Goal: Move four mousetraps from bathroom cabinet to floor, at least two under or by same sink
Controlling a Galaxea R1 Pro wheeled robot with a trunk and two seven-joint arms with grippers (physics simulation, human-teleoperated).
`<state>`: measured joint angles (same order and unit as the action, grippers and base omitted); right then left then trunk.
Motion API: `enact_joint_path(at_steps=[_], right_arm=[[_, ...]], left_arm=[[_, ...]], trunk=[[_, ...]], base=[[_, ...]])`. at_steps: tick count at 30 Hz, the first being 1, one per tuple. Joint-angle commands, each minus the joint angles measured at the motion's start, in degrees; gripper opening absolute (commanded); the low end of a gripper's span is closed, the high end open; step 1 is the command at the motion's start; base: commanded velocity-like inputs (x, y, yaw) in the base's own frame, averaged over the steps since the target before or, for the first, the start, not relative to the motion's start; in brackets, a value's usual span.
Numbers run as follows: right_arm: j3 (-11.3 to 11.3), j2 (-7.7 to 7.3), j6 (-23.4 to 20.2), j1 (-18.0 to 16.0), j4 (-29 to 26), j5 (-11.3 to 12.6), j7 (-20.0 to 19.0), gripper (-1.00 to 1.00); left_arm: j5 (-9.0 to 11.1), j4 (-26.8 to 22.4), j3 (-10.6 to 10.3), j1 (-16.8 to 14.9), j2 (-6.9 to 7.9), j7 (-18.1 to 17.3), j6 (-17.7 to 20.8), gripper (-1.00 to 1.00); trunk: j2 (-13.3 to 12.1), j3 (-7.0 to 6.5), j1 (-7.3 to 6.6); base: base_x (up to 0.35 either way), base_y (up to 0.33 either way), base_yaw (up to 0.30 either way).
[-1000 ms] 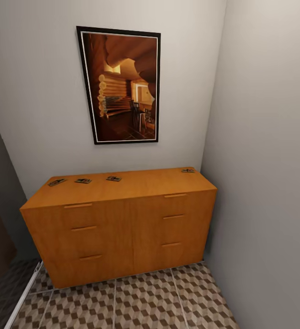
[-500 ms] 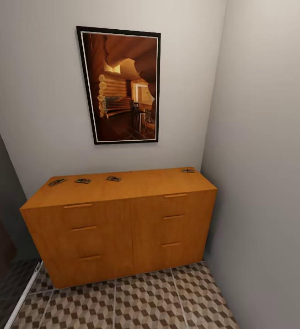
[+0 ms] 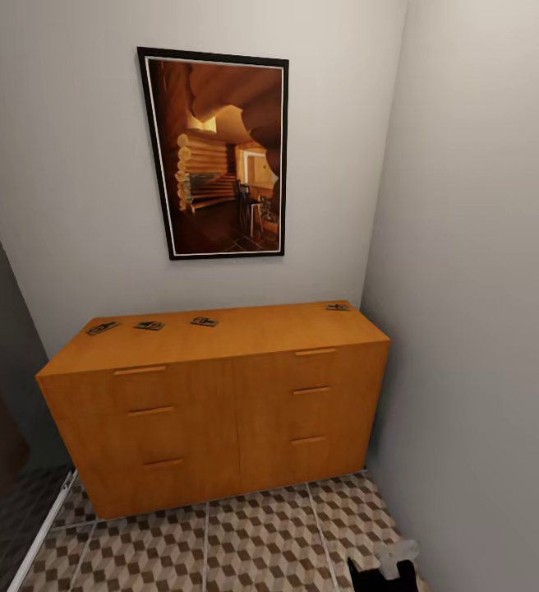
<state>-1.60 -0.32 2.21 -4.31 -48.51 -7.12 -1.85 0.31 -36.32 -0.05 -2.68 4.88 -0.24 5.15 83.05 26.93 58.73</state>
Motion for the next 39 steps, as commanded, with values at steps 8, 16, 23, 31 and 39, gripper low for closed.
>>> enact_joint_path(at_steps=[8,16,23,31,39], right_arm=[[-0.11,0.16,-13.02,0.0,-20.48,-1.9,-0.43,1.0],[-0.16,-0.04,-24.54,-0.52,-34.14,-2.14,-0.46,1.0],[0.16,-0.17,-27.82,-4.68,-36.34,-2.12,-0.44,1.0],[0.26,-0.13,-35.22,-15.11,-36.8,-2.11,-0.36,1.0],[0.28,-0.03,-49.64,-31.27,-36.5,-2.1,-0.34,1.0]], left_arm=[[-0.15,-18.37,-0.22,-0.19,-1.15,-0.03,6.12,1.0],[-0.01,-43.02,-2.5,-1.06,-3.32,-0.24,28.73,1.0],[-0.03,-47.86,-7.42,-8.53,-6.31,-0.15,36.51,1.0],[0.05,-48.95,-9.03,-19.84,-8.54,-0.01,42.42,1.0],[0.19,-48.86,-9.08,-32.66,-9.61,0.07,50.28,1.0]], trunk=[[0.03,0.08,0.0],[0.03,0.08,0.0],[0.03,0.08,0.0],[0.03,0.08,0.0],[0.03,0.08,0.0]], base=[[0.0,0.0,0.0],[0.0,0.0,0.0],[0.0,0.0,0.0],[0.0,0.0,0.0],[0.0,0.0,0.0]])
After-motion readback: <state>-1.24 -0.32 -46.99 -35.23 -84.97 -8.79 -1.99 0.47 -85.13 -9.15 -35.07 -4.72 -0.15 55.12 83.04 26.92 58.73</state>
